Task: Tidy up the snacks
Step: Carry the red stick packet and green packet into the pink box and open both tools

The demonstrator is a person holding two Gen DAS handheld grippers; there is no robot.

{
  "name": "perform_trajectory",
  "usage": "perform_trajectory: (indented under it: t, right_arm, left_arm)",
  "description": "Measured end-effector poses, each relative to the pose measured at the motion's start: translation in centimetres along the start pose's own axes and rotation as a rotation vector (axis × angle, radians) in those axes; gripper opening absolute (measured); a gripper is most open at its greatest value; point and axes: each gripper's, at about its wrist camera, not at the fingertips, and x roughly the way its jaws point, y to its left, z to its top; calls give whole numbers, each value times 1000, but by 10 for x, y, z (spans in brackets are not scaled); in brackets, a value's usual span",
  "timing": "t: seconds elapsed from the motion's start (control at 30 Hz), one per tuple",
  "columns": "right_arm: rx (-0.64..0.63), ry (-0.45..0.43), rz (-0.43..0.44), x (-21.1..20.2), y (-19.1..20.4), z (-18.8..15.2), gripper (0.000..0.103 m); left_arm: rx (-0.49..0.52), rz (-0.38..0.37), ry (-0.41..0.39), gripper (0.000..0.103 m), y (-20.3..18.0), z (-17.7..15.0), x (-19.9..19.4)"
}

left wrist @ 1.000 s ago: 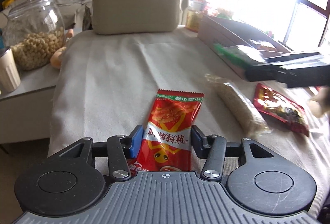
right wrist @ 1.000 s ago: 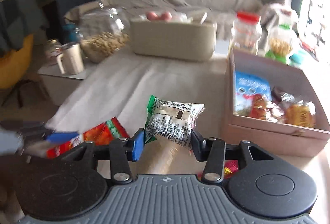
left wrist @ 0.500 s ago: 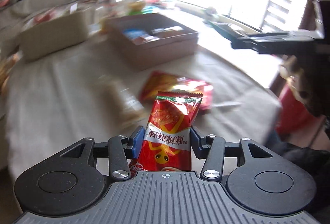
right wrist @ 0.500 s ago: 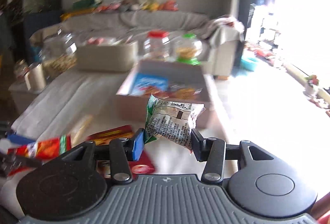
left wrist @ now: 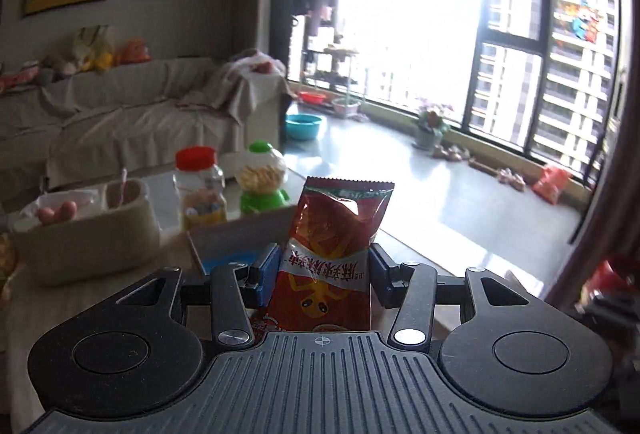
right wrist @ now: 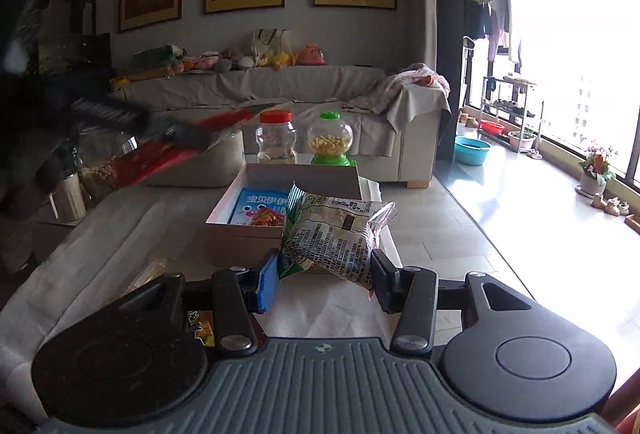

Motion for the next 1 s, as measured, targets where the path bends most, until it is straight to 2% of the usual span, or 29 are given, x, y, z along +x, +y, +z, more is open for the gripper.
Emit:
perform_trajectory:
  t: [0.1,0.23,0.33,0.4,0.5,0.6,0.73,0.87,0.9,0.93,1.0]
  right_arm:
    - [-24,-8,11,5,8,3,47]
    - [-55,-7,19,8,12,3,47]
    - [-71,-1,16,11,10,3,47]
    - [-65,12,7,15,8,3,47]
    - [-46,31,3,30,4,11,47]
    - [-37,27,5,46,1,32,47]
    - [-12,44,52,82,-3,86,48]
    - [12,87,57,138,0,143,49]
    - [31,106,67,154,-1,153,57]
    - [56,131,75,170,-1,161,68]
    - [107,157,64,193,-4,168,74]
  left_arm:
    - [-118,47,29,53,14,19,53]
    - [-301,-32,139,55,42,15,120]
    - [-333,0,108,53,52,8,135]
    - [-328,-22,80,53,57,8,134]
    - [-357,-85,26,53,64,11,113]
    - [-346,-49,-30,53,72,17,86]
    - [-259,-4,28,53,67,4,42]
    - [-304,-32,95,52,71,-35,-2]
    - [-316,-33,98,52,73,-46,-12]
    - [-333,-27,95,52,76,-60,-24]
    - [-369,3,85,52,85,-82,-41]
